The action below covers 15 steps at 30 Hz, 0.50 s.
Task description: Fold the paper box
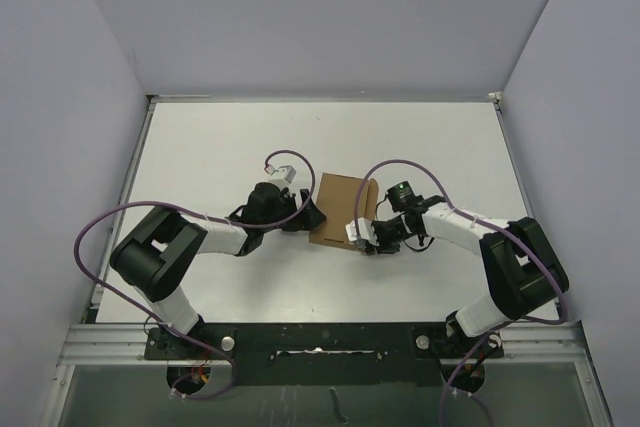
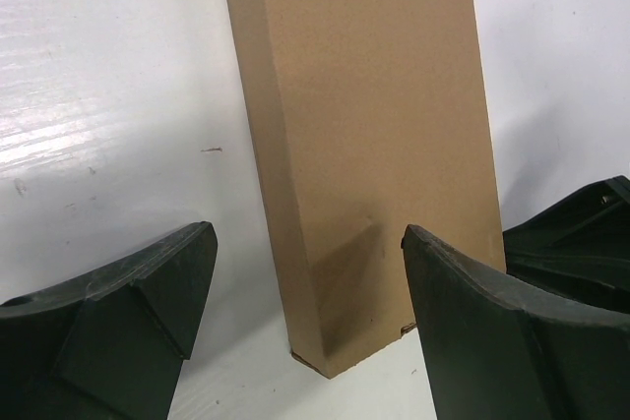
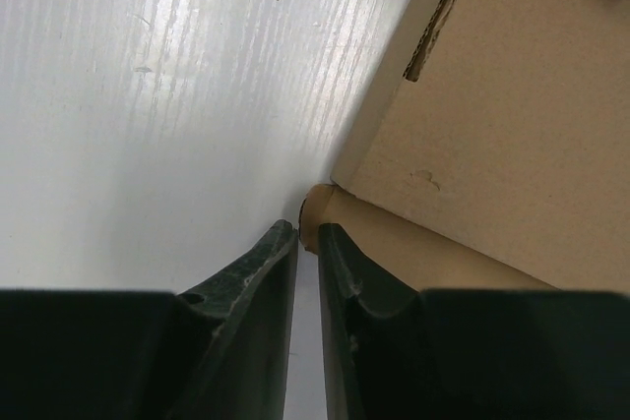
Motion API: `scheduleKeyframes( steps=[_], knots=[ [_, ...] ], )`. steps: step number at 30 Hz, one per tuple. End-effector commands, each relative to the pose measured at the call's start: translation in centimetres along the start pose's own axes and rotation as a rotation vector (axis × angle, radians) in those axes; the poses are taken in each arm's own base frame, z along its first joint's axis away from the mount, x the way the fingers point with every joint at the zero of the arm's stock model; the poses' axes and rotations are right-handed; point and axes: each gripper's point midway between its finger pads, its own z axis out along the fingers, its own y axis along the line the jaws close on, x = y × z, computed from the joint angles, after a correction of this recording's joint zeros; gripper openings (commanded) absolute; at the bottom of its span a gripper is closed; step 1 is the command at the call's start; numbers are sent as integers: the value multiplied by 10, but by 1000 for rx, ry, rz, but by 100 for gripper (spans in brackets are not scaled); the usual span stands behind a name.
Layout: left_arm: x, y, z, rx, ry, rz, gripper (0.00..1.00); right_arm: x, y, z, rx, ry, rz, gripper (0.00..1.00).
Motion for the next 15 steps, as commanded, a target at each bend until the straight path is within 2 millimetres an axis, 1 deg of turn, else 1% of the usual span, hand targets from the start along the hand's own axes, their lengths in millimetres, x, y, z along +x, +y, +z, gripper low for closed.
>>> scheduleKeyframes(
  steps=[1, 8, 15],
  knots=[
    [4, 0, 2, -7, 17, 1, 76, -5, -6, 1, 20, -10, -22, 16],
    [8, 2, 1, -12, 27, 1, 75, -9, -10, -1, 31, -18, -14, 7],
    [13, 0, 0, -10, 46, 7, 69, -12, -17, -6, 53, -16, 18, 2]
  ],
)
